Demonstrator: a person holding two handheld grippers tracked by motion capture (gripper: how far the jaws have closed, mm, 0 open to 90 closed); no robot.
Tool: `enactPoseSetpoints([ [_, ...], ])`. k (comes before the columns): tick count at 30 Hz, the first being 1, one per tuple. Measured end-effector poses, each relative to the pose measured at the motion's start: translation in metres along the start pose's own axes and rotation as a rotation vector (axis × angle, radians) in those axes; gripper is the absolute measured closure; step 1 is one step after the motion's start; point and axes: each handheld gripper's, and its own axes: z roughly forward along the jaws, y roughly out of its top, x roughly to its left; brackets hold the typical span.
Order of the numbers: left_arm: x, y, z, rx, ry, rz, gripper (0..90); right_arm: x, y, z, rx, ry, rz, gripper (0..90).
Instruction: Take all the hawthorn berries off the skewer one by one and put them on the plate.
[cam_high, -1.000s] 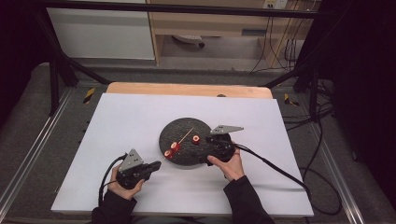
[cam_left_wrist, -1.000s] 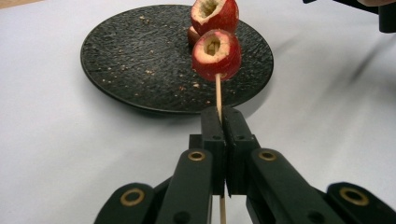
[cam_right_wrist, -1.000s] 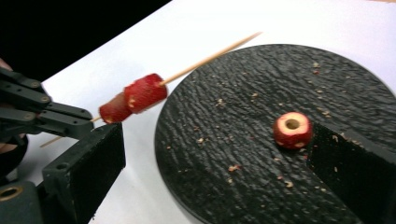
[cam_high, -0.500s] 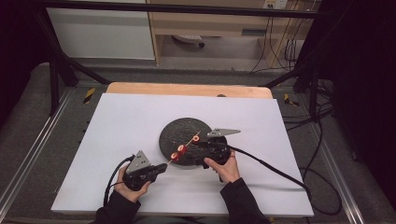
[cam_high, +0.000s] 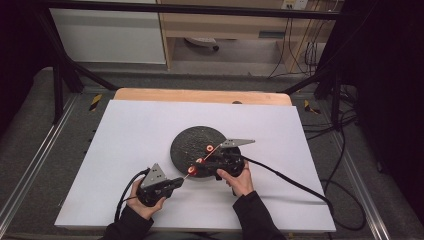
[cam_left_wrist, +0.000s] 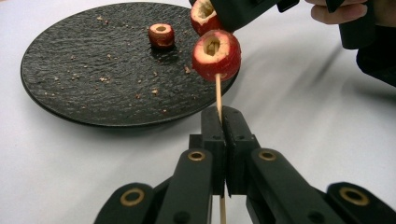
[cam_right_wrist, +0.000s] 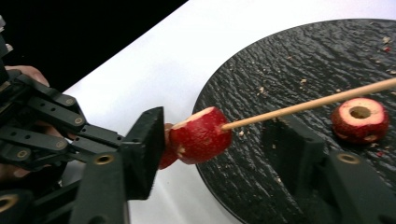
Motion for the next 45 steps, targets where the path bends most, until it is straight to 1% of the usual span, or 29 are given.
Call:
enactPoseSetpoints([
  [2,0.000,0.000,0.000,-0.001,-0.001,-0.001,88.0,0.000,0.000,0.000,0.000,0.003,0.001,45.8],
  [3,0.000,0.000,0.000,0.000,0.000,0.000,88.0,0.000,0.000,0.000,0.002,0.013,0.006,48.3],
  [5,0.000,0.000,0.000,-0.001,0.000,0.001,88.0,0.000,0.000,0.000,0.003,0.016,0.010,49.2],
  [7,0.000,0.000,0.000,-0.002,-0.001,0.000,88.0,-0.001,0.001,0.000,0.006,0.027,0.016,53.2],
  [11,0.001,0.000,-0.001,-0.009,-0.003,-0.001,88.0,-0.001,0.002,-0.001,0.005,0.036,0.023,56.3],
  [14,0.000,0.000,-0.001,-0.012,-0.003,-0.001,88.0,-0.001,0.002,-0.002,0.001,0.047,0.037,58.1],
  [21,0.001,0.000,-0.002,-0.025,-0.001,0.002,88.0,-0.001,0.005,-0.003,-0.016,0.057,0.055,59.9],
  [27,0.001,0.001,-0.004,-0.031,0.005,0.001,88.0,-0.002,0.007,-0.004,-0.029,0.051,0.061,59.9],
  [29,0.002,0.001,-0.005,-0.032,0.006,0.001,88.1,-0.003,0.009,-0.006,-0.031,0.044,0.060,60.0],
  [30,0.002,0.001,-0.005,-0.033,0.006,0.001,88.0,-0.004,0.012,-0.008,-0.039,0.030,0.060,60.0],
  [33,0.003,0.001,-0.007,-0.039,0.008,0.002,88.1,-0.005,0.015,-0.011,-0.047,0.024,0.062,60.1],
  [34,0.003,0.001,-0.008,-0.038,0.008,0.002,88.0,-0.007,0.018,-0.014,-0.054,0.007,0.058,60.1],
  [37,0.004,0.000,-0.009,-0.042,0.009,-0.001,88.1,-0.009,0.022,-0.018,-0.063,-0.007,0.059,60.1],
  [39,0.004,0.000,-0.010,-0.043,0.010,0.001,88.1,-0.013,0.028,-0.023,-0.071,-0.031,0.053,60.2],
  [41,0.004,0.000,-0.010,-0.046,0.010,-0.001,88.1,-0.014,0.030,-0.024,-0.072,-0.033,0.059,60.2],
  [42,0.005,0.000,-0.011,-0.046,0.011,-0.002,88.0,-0.017,0.035,-0.029,-0.084,-0.053,0.057,60.2],
  [44,0.005,0.000,-0.012,-0.046,0.011,-0.002,88.1,-0.018,0.037,-0.031,-0.089,-0.059,0.059,60.2],
  [45,0.006,-0.001,-0.012,-0.046,0.011,-0.004,88.1,-0.021,0.042,-0.036,-0.100,-0.083,0.058,60.2],
])
